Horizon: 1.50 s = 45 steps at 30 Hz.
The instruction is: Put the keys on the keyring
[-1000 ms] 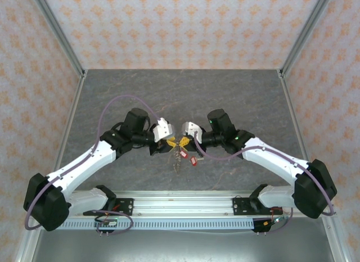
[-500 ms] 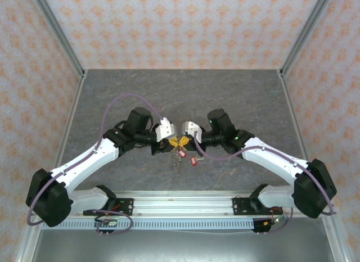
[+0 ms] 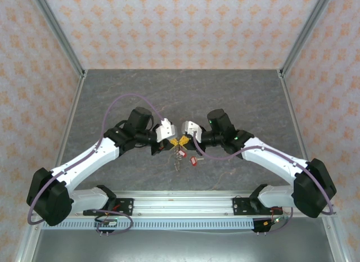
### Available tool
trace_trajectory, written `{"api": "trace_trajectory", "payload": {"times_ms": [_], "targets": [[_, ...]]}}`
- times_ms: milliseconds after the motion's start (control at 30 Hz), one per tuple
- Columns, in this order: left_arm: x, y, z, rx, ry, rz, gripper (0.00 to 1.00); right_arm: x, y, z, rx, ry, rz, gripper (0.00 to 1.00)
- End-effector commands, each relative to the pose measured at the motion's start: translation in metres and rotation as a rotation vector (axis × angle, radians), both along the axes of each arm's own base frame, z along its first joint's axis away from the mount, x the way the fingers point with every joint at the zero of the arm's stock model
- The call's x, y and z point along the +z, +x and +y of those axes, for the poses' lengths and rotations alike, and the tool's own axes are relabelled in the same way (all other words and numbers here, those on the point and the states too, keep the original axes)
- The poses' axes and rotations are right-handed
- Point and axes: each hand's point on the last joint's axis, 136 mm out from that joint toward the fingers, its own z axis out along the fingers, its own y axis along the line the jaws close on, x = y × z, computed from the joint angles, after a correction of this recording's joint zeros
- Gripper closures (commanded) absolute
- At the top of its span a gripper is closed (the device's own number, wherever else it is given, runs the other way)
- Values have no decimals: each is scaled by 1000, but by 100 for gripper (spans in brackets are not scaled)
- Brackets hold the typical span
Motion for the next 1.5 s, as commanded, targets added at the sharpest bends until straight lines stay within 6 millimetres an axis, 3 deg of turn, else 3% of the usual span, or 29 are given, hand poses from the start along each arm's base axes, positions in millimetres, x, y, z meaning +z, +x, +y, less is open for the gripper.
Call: {"api": "trace_trajectory", "payload": {"times_ms": [0,200,333,600,833,1167,1300,1467], "targets": [[30,-1,-11,-23,-123,-54,100,-9,0,-3,-26,6,17,92],[29,2,-16,-14,-178,-40,100,-6,4,-4,-64,54,11,87],[30,3,-15,7,-192,-55,100,-14,10,-12,-96,-12,-11,84],[22,1,-10,11,-147,-51,100,10,-2,-19,-77,21,-61,79],[23,0,-11,-5,-141,-42,100,27,-6,-11,-32,90,-69,79],[26,-3,-12,-23,-151,-35,100,29,5,2,-10,101,-73,79],[26,-4,-12,-26,-152,-33,100,28,6,3,-10,102,-72,82],[27,-4,-11,-22,-146,-40,99,24,6,3,-4,81,-51,96]]}}
